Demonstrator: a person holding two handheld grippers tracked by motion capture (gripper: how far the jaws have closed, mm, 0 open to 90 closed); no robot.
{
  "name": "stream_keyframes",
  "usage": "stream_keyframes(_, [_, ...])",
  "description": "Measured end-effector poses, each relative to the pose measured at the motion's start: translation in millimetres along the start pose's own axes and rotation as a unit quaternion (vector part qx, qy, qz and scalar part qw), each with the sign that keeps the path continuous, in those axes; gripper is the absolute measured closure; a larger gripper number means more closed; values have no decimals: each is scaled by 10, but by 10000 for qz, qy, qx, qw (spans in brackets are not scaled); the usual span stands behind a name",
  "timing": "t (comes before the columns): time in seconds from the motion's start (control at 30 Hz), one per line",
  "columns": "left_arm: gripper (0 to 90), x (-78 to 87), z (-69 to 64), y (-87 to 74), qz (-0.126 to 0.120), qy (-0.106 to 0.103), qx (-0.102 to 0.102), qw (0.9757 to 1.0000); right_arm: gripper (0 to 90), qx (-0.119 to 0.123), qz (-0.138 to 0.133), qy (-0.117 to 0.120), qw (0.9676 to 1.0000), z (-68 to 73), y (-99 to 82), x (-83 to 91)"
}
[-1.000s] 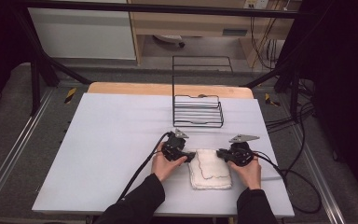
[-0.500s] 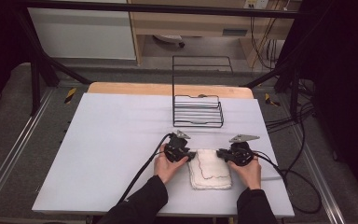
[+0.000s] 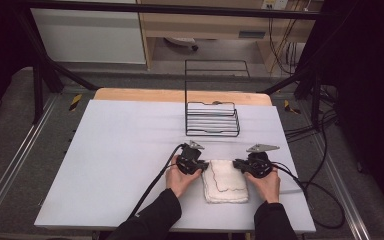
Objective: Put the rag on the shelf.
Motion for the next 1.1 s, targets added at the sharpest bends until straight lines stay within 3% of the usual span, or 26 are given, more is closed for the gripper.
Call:
stream_keyframes(0.3, [817, 130, 2, -1, -360, -190, 144, 9991, 828, -9, -366, 30, 9993, 58, 24, 147])
stream_keyframes(0.37, [818, 175, -5, 5, -472, -153, 38, 9988, 830, -8, -460, 63, 9989, 88, 34, 208])
stream_keyframes(0.63, [819, 315, -32, 0, -703, -239, 46, 9972, 832, 138, -652, 30, 9978, 167, 69, 291])
stream_keyframes(1.1, [818, 505, -66, 32, -1085, -169, -49, 9939, 833, 332, -1058, 2, 9938, 301, 162, 456])
Point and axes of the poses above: each handheld gripper's, and its own axes: x roughly backward along the jaws, y roughly out of its top, z roughly to its left, the point moved 1 cm from there along -x, roughly forward along the jaws, and after that the axes turned 12 degrees about y, right-handed, at the moved point
